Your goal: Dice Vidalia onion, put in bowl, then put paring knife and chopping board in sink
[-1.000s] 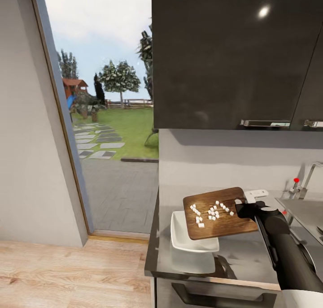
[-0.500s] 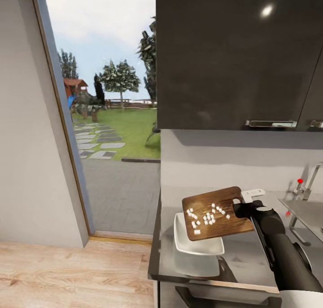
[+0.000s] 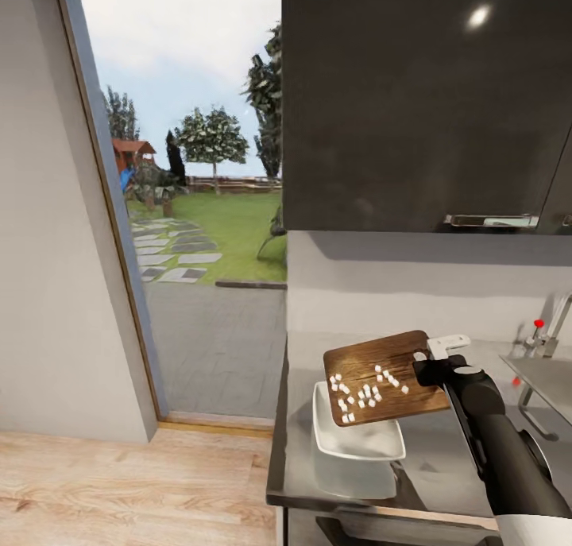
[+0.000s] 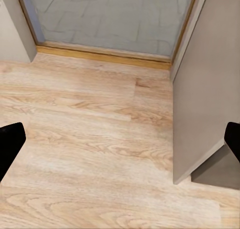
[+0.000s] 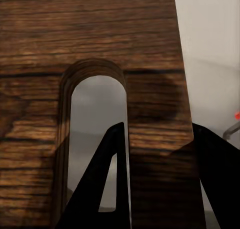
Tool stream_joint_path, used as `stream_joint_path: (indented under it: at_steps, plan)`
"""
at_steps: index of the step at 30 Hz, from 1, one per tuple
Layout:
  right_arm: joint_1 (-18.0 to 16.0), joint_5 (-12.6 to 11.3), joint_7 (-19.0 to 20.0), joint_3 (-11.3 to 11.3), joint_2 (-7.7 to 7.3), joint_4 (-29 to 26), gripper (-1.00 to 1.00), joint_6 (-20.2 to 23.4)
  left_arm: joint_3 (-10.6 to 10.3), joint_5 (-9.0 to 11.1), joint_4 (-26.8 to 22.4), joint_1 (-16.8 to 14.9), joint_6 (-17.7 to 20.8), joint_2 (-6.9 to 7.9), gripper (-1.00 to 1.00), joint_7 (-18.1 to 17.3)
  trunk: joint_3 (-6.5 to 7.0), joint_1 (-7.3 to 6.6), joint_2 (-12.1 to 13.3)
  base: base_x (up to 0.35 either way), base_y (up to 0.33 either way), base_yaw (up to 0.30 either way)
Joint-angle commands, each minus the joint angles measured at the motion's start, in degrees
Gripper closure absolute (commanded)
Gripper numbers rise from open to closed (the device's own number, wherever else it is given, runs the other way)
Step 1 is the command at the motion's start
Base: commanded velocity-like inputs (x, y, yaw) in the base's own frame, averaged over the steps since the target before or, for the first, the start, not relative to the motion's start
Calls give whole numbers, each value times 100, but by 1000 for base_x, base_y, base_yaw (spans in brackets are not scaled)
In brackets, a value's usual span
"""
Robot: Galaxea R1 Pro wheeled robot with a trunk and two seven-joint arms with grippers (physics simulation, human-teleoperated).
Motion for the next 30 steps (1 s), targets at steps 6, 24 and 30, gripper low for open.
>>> stream_joint_path:
  at_steps: [6,24,30]
  plan:
    - [-2,54,47,-2,-6,-5,100,23,-40,38,-5,1,-14,10,-100,46,-1,3,-3,14,7,0]
    - [-2,256,38,-2,-10,3,100,-100,-40,38,-6,1,-14,9,-100,46,-1,3,-3,0,0,0]
    - [-2,260,38,-2,-31,3,100,-100,-40,38,-3,1,-14,10,-100,46,-1,3,-3,0,0,0]
